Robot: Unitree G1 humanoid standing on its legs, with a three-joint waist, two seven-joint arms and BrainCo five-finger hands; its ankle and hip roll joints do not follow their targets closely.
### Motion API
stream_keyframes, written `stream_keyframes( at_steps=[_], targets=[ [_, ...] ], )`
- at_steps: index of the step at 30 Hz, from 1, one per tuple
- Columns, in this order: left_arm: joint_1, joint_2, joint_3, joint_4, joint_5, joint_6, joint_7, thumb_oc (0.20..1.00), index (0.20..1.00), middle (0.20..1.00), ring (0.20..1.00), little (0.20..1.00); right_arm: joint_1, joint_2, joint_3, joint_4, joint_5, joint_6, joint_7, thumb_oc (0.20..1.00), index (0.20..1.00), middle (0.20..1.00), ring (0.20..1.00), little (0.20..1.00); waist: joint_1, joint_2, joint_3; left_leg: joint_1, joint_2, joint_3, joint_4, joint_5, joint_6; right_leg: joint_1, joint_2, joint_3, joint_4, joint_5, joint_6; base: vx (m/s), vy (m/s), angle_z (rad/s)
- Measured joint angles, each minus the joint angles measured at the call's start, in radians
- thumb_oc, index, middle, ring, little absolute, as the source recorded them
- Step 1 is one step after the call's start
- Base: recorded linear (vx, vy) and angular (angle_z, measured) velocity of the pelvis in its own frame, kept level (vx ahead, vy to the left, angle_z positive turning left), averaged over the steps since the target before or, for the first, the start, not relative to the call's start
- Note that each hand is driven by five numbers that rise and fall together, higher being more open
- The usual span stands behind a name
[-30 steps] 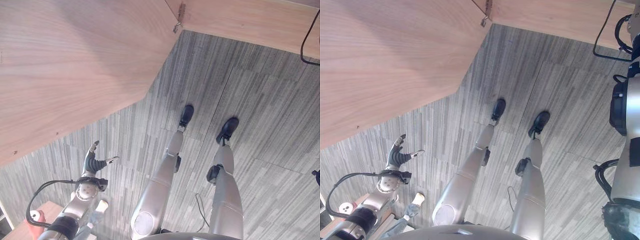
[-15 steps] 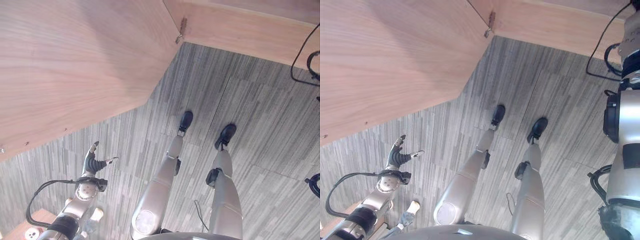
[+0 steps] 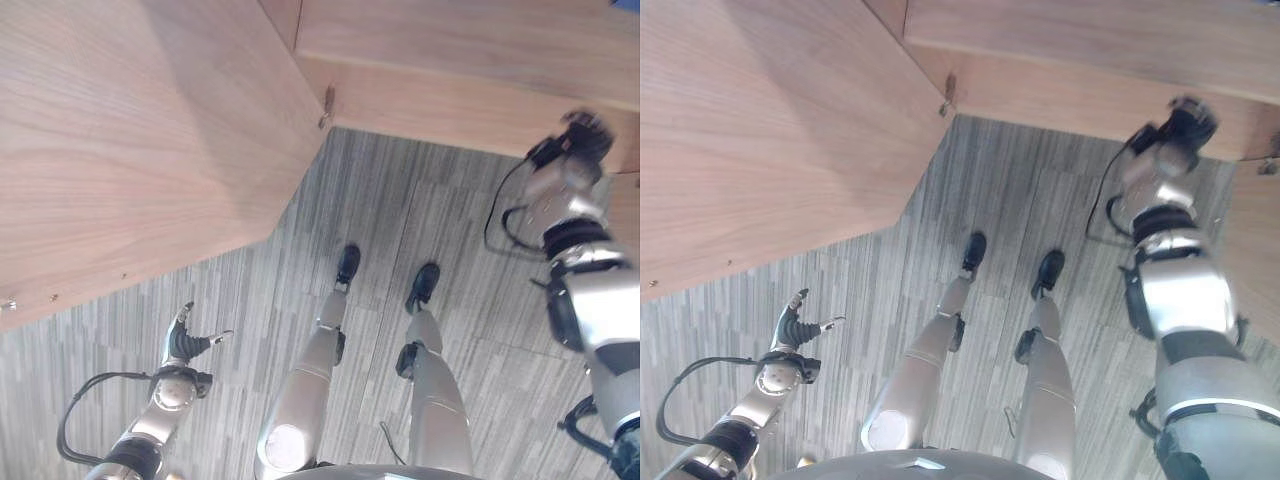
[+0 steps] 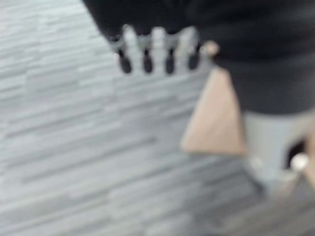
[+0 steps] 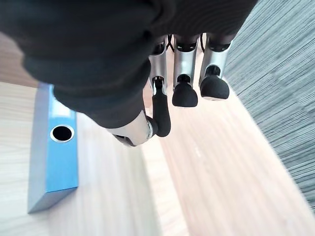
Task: Put the empty folder in the office cabinet
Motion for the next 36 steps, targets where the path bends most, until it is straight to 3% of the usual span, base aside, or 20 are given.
stream_keyframes(
  at_steps=[2,4,6,7,11,12,16,18,20,26,30,36],
  targets=[
    [0.009,-0.007,0.004,0.007,0.020,0.001,0.001,1.000,1.000,1.000,1.000,1.000,0.086,0.044,-0.016,-0.001,0.001,0.003,0.002,0.200,0.200,0.200,0.200,0.200,-0.020,-0.011,-0.006,0.039,0.002,0.005,-0.010,-0.009,0.000,0.032,0.001,0.008,-0.003,-0.011,0.005,0.02,0.023,-0.08],
    [0.016,-0.022,0.034,0.033,0.035,0.008,0.007,1.000,1.000,1.000,1.000,1.000,0.270,0.106,-0.031,-0.125,-0.008,-0.016,0.025,0.200,0.200,0.200,0.200,0.200,-0.046,-0.033,-0.023,0.067,0.004,0.010,-0.011,-0.020,0.010,0.060,0.003,0.009,-0.004,-0.022,-0.003,0.01,0.018,0.00],
    [0.016,-0.022,0.034,0.033,0.035,0.008,0.007,1.000,1.000,1.000,1.000,1.000,0.270,0.106,-0.031,-0.125,-0.008,-0.016,0.025,0.200,0.200,0.200,0.200,0.200,-0.046,-0.033,-0.023,0.067,0.004,0.010,-0.011,-0.020,0.010,0.060,0.003,0.009,-0.004,-0.022,-0.003,0.00,0.009,-0.03],
    [0.019,-0.025,0.035,0.047,0.037,0.017,0.008,1.000,1.000,1.000,1.000,1.000,0.419,0.162,-0.033,-0.137,-0.008,-0.016,0.032,0.200,0.200,0.200,0.200,0.200,-0.071,-0.056,-0.037,0.077,0.005,0.018,-0.012,-0.024,0.015,0.070,0.003,0.012,-0.005,-0.024,-0.006,0.01,0.019,-0.06],
    [0.019,-0.030,0.036,0.050,0.038,0.019,0.008,1.000,1.000,1.000,1.000,1.000,0.493,0.183,-0.052,-0.132,-0.007,-0.014,0.032,0.200,0.200,0.200,0.200,0.200,-0.088,-0.056,-0.038,0.084,0.004,0.023,-0.012,-0.023,0.014,0.076,0.002,0.015,-0.007,-0.021,-0.004,0.02,0.037,-0.05],
    [0.013,-0.059,0.064,0.060,0.059,0.025,0.012,1.000,1.000,1.000,1.000,1.000,0.587,0.221,-0.079,-0.128,-0.020,-0.037,0.052,0.200,0.200,0.200,0.200,0.200,-0.093,-0.053,-0.039,0.105,0.004,0.029,-0.013,-0.027,0.011,0.094,0.002,0.018,-0.012,-0.020,-0.004,0.12,0.050,-0.04],
    [0.014,-0.122,0.092,0.133,0.096,0.039,0.021,1.000,1.000,1.000,1.000,1.000,0.831,0.323,-0.103,-0.061,-0.046,0.006,0.073,0.200,0.200,0.200,0.200,0.200,-0.106,-0.047,-0.062,0.279,0.006,0.043,-0.034,-0.069,0.014,0.289,-0.001,0.001,-0.060,-0.036,-0.005,0.11,0.076,0.04],
    [0.043,-0.139,0.096,0.196,0.097,0.044,0.026,1.000,1.000,1.000,1.000,1.000,0.893,0.326,-0.052,-0.051,-0.050,0.029,0.075,0.200,0.200,0.200,0.200,0.200,-0.126,-0.061,-0.137,0.314,0.005,0.051,-0.033,-0.090,0.021,0.326,0.000,0.014,-0.077,-0.046,0.003,0.11,0.073,-0.11],
    [0.050,-0.150,0.097,0.245,0.108,0.056,0.027,1.000,1.000,1.000,1.000,1.000,0.906,0.320,-0.054,-0.054,-0.098,0.029,0.094,0.200,0.200,0.200,0.200,0.200,-0.153,-0.065,-0.172,0.352,0.006,0.056,-0.033,-0.096,0.023,0.361,0.000,0.015,-0.077,-0.049,-0.001,0.09,0.063,-0.09],
    [0.053,-0.184,0.103,0.278,0.118,0.074,0.030,1.000,1.000,1.000,1.000,1.000,0.887,0.305,-0.055,-0.053,-0.163,0.037,0.123,0.200,0.200,0.200,0.200,0.200,-0.169,-0.062,-0.187,0.442,0.008,0.062,-0.035,-0.115,0.028,0.446,0.003,0.019,-0.077,-0.063,-0.003,0.07,0.060,-0.03],
    [0.088,-0.196,0.102,0.298,0.145,0.079,0.033,1.000,1.000,1.000,1.000,1.000,0.911,0.309,-0.060,-0.021,-0.195,0.057,0.131,0.200,0.200,0.200,0.200,0.200,-0.176,-0.073,-0.248,0.502,0.008,0.076,-0.043,-0.137,0.037,0.500,0.003,0.030,-0.078,-0.081,-0.001,0.03,0.041,-0.08],
    [0.092,-0.220,0.114,0.345,0.154,0.097,0.042,1.000,1.000,1.000,1.000,1.000,0.956,0.313,-0.073,-0.022,-0.204,0.071,0.131,0.200,0.200,0.200,0.200,0.200,-0.203,-0.090,-0.291,0.585,0.008,0.088,-0.043,-0.154,0.044,0.576,0.004,0.043,-0.078,-0.095,0.000,0.02,0.021,-0.06]
  ],
)
